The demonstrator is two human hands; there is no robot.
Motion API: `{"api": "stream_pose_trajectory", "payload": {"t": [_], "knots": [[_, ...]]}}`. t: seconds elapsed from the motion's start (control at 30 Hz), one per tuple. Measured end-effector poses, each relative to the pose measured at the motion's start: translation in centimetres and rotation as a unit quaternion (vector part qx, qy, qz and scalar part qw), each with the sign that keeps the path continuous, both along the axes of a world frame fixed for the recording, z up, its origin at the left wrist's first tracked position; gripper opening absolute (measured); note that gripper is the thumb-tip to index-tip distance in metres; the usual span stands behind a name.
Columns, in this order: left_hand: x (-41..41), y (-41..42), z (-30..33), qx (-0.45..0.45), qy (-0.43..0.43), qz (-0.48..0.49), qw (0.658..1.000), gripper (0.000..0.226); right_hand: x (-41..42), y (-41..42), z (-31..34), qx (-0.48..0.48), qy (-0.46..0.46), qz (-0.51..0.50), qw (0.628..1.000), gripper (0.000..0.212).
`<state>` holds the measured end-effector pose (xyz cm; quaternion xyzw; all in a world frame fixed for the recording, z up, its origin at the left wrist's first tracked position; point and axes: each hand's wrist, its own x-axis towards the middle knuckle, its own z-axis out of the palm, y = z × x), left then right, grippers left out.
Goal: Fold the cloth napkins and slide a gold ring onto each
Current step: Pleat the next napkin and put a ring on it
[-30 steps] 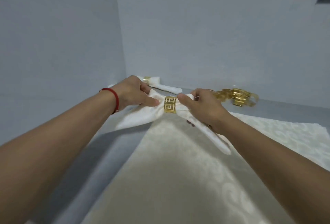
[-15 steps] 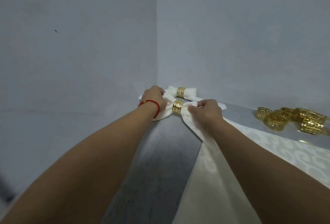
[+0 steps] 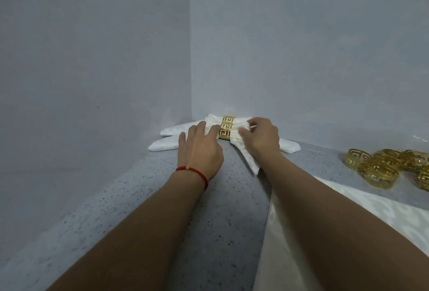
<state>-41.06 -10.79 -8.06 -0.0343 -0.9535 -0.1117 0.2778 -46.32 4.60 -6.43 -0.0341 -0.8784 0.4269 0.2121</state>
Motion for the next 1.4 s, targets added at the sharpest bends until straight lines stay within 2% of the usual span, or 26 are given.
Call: {"api": "stream_pose_trajectory", "payload": {"t": [0.17, 0.27, 0.37, 0.47, 0.53, 0.6, 0.7, 0.77, 0.83, 0.93, 1.03, 1.13, 1.23, 1.3, 1.4], "knots": [[-0.4, -0.2, -0.2, -0.021, -0.018, 0.012, 1.000, 0.047, 0.2, -0.3, 0.5, 0.055, 0.019, -0.015, 0.998, 0.027], [0.0, -0.1, 0.5, 0.002, 0.028, -0.004, 1.000, 0.046, 2.7, 0.6, 1.9, 0.080, 0.071, -0.009, 0.994, 0.026], [1.2, -0.7, 0.8, 0.010, 0.051, 0.003, 0.999, 0.040, 7.4, 3.4, 2.4, 0.161, 0.104, 0.028, 0.981, 0.022], [3.9, -1.2, 1.5, -0.015, -0.018, 0.032, 0.999, 0.036, 13.9, 7.3, 2.4, 0.238, 0.119, 0.064, 0.962, 0.023], [6.1, -0.9, 2.6, -0.014, -0.025, 0.045, 0.999, 0.039, 18.1, 9.9, 2.6, 0.258, 0.104, 0.084, 0.957, 0.022], [9.1, 0.5, 4.0, -0.003, -0.003, -0.002, 1.000, 0.051, 21.8, 13.5, 2.9, 0.267, 0.068, 0.078, 0.958, 0.017], [14.8, 3.7, 5.2, -0.042, -0.017, -0.101, 0.994, 0.068, 25.2, 21.8, 3.9, 0.228, -0.024, -0.052, 0.972, 0.010], [17.9, 5.8, 5.3, -0.115, -0.040, -0.102, 0.987, 0.055, 26.5, 27.6, 4.0, 0.191, -0.102, -0.188, 0.958, 0.018], [20.7, 8.5, 5.6, -0.149, -0.093, -0.086, 0.981, 0.036, 29.0, 32.5, 3.4, 0.178, -0.158, -0.266, 0.934, 0.020], [24.5, 12.4, 5.4, -0.136, -0.167, -0.092, 0.972, 0.032, 33.2, 36.5, 2.4, 0.170, -0.185, -0.290, 0.923, 0.022], [26.9, 13.9, 3.7, -0.117, -0.155, -0.095, 0.976, 0.027, 33.8, 37.4, 1.8, 0.201, -0.169, -0.276, 0.924, 0.017], [28.6, 16.1, 3.0, -0.091, -0.147, -0.093, 0.981, 0.032, 34.6, 38.1, 1.4, 0.210, -0.159, -0.283, 0.922, 0.016], [28.8, 16.7, 3.3, -0.033, -0.126, -0.079, 0.988, 0.023, 34.7, 37.9, 1.5, 0.218, -0.129, -0.304, 0.918, 0.016], [28.7, 16.7, 3.3, -0.005, -0.121, -0.075, 0.990, 0.018, 34.8, 37.8, 1.7, 0.181, -0.129, -0.309, 0.925, 0.017], [28.6, 17.1, 3.2, -0.047, -0.109, -0.073, 0.990, 0.021, 35.6, 37.6, 2.2, 0.086, -0.104, -0.308, 0.942, 0.019]]}}
